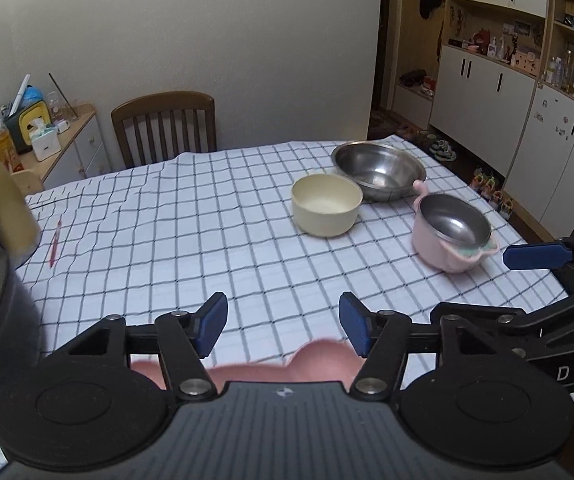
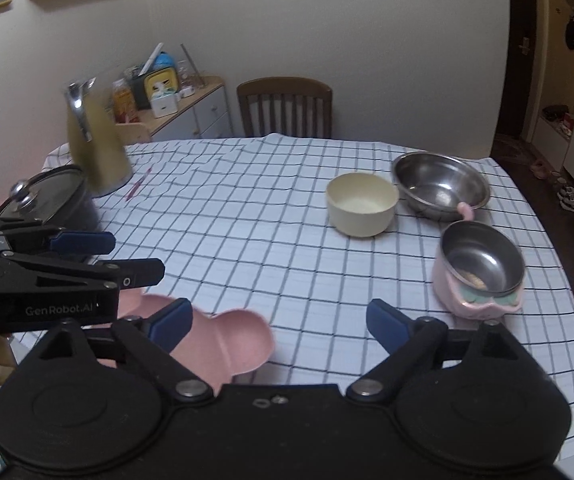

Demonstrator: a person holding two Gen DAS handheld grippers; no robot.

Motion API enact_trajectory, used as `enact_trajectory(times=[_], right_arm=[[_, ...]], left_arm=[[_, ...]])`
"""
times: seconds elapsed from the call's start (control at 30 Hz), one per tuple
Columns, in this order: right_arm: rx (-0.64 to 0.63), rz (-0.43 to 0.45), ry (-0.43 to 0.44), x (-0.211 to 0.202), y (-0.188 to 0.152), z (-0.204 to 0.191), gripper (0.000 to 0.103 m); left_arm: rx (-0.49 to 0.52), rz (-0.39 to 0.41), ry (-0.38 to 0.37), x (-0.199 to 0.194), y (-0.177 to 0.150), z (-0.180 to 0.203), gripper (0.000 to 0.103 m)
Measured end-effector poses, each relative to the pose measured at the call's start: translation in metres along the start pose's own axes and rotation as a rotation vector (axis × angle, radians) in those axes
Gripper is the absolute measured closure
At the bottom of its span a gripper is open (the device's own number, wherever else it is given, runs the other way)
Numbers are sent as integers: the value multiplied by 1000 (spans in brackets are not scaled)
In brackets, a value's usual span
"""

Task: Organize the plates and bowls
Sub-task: 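Move both grippers to the rim of the large steel bowl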

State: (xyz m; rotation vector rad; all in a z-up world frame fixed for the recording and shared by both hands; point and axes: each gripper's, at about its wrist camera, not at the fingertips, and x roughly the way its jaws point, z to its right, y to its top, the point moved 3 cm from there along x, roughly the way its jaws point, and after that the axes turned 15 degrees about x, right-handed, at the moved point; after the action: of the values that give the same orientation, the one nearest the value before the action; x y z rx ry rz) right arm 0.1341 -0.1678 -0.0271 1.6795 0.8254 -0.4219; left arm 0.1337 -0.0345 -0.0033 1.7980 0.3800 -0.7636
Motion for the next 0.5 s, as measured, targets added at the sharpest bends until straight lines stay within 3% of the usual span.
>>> enact_trajectory(times=[0.2, 0.5], right_arm=[[-4, 51, -32, 8, 37, 42, 0], [11, 75, -65, 33, 96, 115, 0]], left_arm=[[-31, 12, 49, 33, 46, 26, 30], [-74, 0, 103, 97, 115, 60, 28]])
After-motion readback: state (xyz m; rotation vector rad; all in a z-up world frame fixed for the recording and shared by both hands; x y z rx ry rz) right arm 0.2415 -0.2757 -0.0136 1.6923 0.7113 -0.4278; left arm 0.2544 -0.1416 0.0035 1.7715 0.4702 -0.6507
